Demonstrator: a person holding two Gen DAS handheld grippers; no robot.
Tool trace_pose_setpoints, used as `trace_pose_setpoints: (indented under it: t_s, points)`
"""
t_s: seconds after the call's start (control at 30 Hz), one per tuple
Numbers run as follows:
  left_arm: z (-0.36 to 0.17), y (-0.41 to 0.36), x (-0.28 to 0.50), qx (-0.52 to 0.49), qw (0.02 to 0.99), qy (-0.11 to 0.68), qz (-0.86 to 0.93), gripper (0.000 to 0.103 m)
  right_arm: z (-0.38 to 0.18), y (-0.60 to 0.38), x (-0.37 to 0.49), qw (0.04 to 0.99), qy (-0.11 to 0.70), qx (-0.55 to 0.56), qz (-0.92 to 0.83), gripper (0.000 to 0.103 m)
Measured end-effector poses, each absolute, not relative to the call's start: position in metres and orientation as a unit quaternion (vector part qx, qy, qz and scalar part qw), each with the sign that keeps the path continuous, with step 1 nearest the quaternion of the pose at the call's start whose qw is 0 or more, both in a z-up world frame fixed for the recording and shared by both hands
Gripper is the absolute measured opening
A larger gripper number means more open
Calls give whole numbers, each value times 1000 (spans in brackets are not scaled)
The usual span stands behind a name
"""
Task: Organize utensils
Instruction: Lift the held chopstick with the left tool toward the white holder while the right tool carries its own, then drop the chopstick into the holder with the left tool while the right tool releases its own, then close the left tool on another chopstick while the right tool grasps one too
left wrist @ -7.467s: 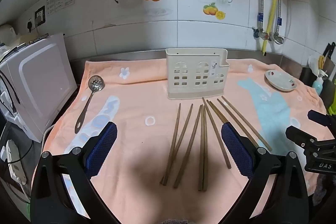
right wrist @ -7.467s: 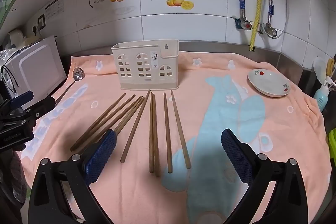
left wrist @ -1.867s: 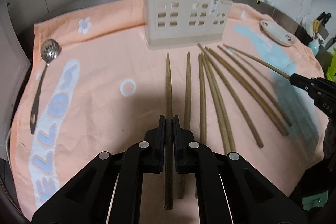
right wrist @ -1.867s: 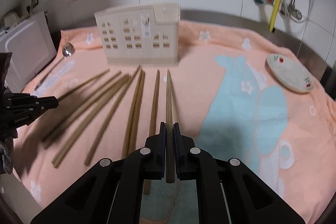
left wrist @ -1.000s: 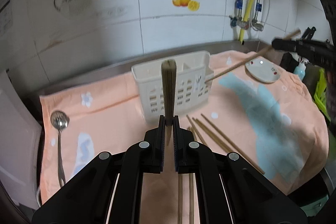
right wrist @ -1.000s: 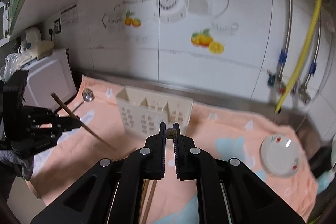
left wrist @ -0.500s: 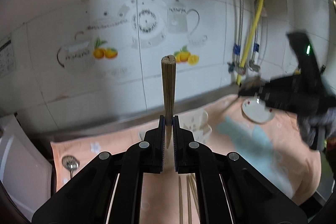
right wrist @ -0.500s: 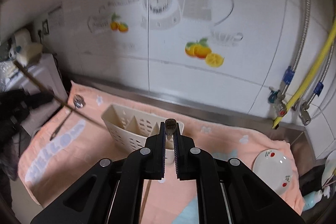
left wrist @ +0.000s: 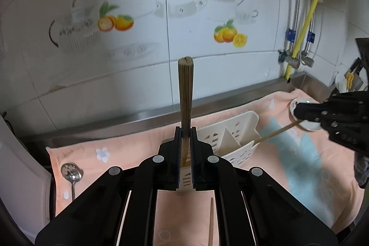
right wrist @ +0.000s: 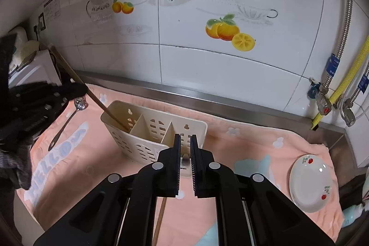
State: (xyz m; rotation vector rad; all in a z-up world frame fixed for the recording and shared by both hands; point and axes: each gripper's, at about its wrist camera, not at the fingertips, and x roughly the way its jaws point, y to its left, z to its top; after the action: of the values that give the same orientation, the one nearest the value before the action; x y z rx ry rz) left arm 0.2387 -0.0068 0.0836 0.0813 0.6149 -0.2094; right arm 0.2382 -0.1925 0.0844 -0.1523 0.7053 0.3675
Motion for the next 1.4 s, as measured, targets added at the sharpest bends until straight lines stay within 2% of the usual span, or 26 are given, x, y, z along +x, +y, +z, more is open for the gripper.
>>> trace_pose_setpoints:
  t_s: [0.17, 0.37, 0.6, 1.03, 1.4]
  points:
    - [82, -8, 237, 47, 948, 297, -102, 8, 91, -197, 228, 927, 324, -72, 175, 13]
    - [90, -1, 223, 44, 953, 285, -98, 9, 94, -203, 197, 935, 297, -71, 179, 15]
    - [86, 9, 188, 39, 955, 280, -95, 9, 52, -205, 146, 931, 303, -74, 191, 17]
    - [5, 18, 121, 27, 934, 340, -105, 9, -73, -203, 86, 898, 394, -81, 178, 17]
    - [-66, 18, 88, 17, 904, 413, -112, 12, -110, -202, 76, 886, 424, -63, 177, 17]
